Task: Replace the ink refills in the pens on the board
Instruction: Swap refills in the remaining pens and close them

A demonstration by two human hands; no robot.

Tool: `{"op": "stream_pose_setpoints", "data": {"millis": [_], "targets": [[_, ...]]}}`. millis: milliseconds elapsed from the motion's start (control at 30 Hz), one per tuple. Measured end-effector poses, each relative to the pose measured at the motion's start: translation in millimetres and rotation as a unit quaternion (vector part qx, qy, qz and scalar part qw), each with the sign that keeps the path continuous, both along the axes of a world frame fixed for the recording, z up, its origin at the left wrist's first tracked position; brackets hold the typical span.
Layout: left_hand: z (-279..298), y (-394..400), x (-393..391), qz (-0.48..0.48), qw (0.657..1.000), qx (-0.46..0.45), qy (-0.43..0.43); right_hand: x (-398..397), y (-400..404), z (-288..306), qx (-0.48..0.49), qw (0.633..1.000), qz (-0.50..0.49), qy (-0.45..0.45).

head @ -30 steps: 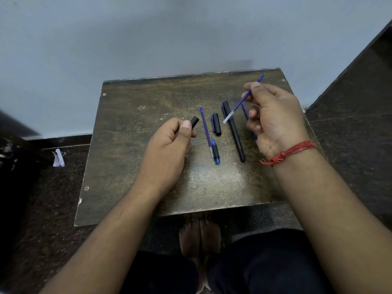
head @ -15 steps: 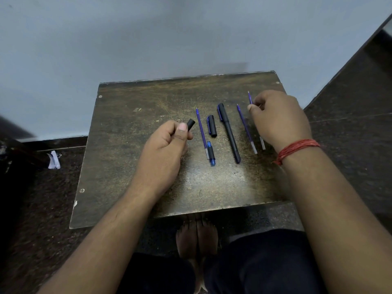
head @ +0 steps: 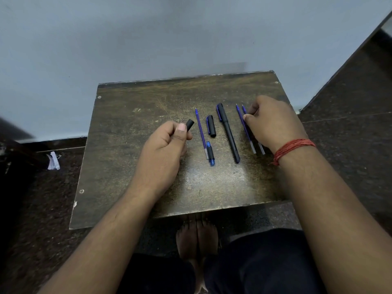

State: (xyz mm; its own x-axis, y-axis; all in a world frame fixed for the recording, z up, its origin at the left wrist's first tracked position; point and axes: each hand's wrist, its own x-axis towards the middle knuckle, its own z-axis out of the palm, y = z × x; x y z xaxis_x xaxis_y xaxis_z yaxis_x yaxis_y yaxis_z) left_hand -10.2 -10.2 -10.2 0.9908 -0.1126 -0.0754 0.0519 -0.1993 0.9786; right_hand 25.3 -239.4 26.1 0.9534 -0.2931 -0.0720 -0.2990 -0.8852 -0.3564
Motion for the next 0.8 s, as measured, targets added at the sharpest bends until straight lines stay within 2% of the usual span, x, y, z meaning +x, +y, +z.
{"op": "stream_pose_setpoints", "data": {"millis": [100,267,500,800], "targets": [[1,0,0,0.002,1.0,-0.002,-0.002,-1,1,3,-0.006,1.0,0.0,-0.012],[3,0,0,0.005,1.0,-0.017,-0.001,-6,24,15,-0.009,0.991,0.019,-0.133],[4,0,3,0.02,0.999,-0.039,-0.005,-5,74,1,-0.093,0.976,0.136,-0.14],[7,1,4,0.025,0.999,-0.037,-0.016,-4,90,-10,-0.184,0.968,0.137,-0.1]]}}
